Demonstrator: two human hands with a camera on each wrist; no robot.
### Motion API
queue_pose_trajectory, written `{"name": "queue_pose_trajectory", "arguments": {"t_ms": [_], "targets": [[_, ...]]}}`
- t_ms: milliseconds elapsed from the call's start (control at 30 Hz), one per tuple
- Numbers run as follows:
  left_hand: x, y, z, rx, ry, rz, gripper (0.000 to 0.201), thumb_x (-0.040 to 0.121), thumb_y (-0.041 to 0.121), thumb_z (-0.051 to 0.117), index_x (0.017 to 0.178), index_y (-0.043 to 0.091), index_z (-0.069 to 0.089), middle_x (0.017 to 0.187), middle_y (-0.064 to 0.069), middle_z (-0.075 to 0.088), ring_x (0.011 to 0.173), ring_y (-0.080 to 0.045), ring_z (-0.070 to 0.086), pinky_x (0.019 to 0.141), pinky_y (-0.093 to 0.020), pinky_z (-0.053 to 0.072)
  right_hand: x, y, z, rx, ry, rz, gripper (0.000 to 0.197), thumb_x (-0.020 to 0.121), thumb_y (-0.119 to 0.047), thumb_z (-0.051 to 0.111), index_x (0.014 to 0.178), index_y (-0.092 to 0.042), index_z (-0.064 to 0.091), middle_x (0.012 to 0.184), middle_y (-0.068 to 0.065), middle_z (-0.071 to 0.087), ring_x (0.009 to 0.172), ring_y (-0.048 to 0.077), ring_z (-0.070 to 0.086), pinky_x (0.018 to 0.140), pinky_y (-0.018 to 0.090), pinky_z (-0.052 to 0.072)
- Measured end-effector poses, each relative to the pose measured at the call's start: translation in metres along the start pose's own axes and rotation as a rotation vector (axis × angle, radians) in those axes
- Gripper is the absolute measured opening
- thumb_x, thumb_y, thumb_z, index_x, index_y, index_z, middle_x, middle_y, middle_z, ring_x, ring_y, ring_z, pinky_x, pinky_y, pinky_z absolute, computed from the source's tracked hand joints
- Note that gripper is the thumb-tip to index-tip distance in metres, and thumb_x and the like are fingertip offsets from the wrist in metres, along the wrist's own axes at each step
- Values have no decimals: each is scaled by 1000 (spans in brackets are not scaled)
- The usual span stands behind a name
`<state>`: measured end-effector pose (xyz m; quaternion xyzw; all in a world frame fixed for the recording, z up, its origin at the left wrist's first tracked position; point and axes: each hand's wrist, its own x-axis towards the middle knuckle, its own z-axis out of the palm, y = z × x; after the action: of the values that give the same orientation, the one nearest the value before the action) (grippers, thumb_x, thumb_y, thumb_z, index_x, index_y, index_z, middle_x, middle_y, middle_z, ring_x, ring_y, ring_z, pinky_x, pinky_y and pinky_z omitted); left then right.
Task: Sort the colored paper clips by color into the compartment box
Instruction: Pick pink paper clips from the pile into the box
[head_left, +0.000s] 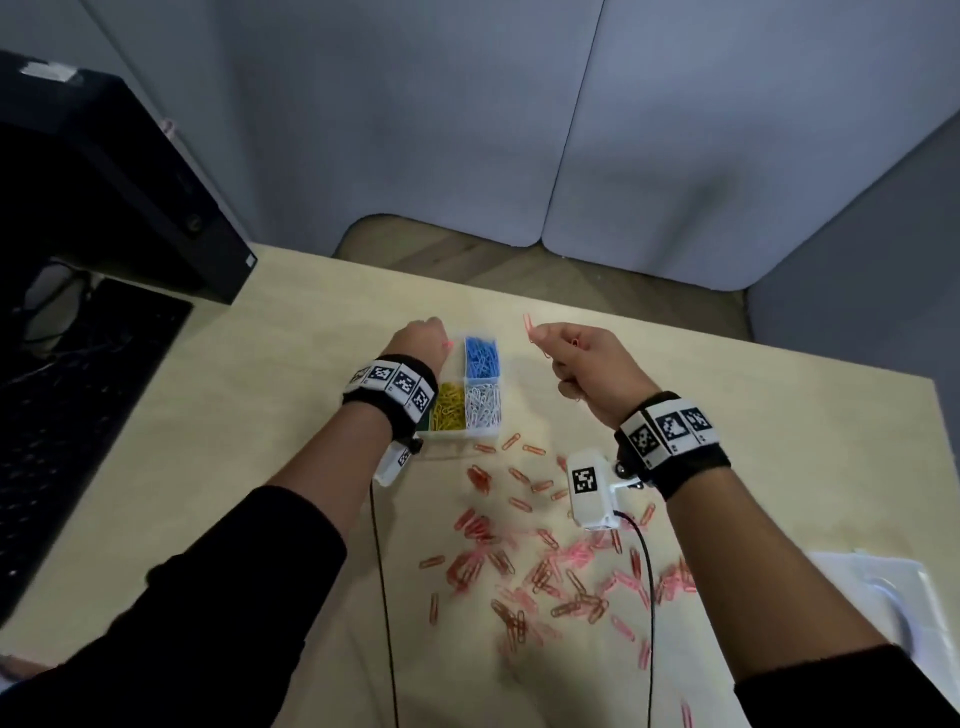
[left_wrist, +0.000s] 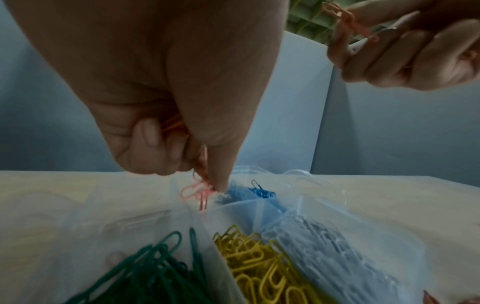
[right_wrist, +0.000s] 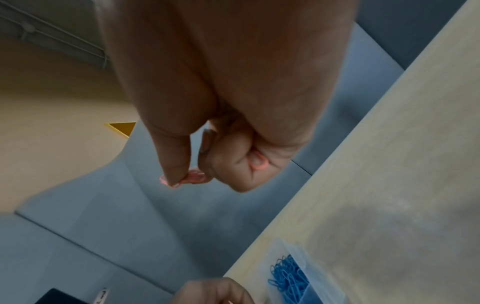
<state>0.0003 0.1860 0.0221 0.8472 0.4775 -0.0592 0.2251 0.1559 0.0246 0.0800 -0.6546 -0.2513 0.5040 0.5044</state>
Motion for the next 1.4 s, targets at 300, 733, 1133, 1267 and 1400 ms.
{"name": "queue_pose_trajectory", "arguments": {"t_ms": [300,733,1133,1267,1400], "targets": [[27,-5,13,-31,-92,33,11,77,10,73,69,4,70,74,-11,69,69,-27,68,71,-36,60,58,6,29,-198,47,60,25,91,-31,69,96,-7,71,47,-18,47,46,5,33,47,22,31],[21,-3,16,-864,-85,-185,25,91,16,48,111,22,61,101,-2,63,80,-14,59,61,-20,47,112,22,61,-843,169,146,34,89,-29,68,87,4,74,92,22,72,82,31,67,71,32,52],[1,-18,13,-1487,-163,-174,44,79,44,50,122,37,53,120,-6,65,116,-17,58,94,-31,45,126,35,83,-744,280,244,32,89,-26,64,69,-2,69,61,9,57,61,23,55,56,24,40],[2,-22,17,-1451,-131,-163,52,90,60,39,138,38,44,126,7,63,126,-13,53,104,-47,41,117,26,75,-679,273,241,45,89,-24,66,48,-14,50,48,0,45,46,14,43,47,22,36],[1,-27,14,-1403,55,-163,61,86,58,38,139,31,43,135,-4,54,125,-12,50,105,-41,40,118,19,77,-672,227,248,32,89,-29,69,67,-6,68,64,4,61,58,16,55,52,21,43]]}}
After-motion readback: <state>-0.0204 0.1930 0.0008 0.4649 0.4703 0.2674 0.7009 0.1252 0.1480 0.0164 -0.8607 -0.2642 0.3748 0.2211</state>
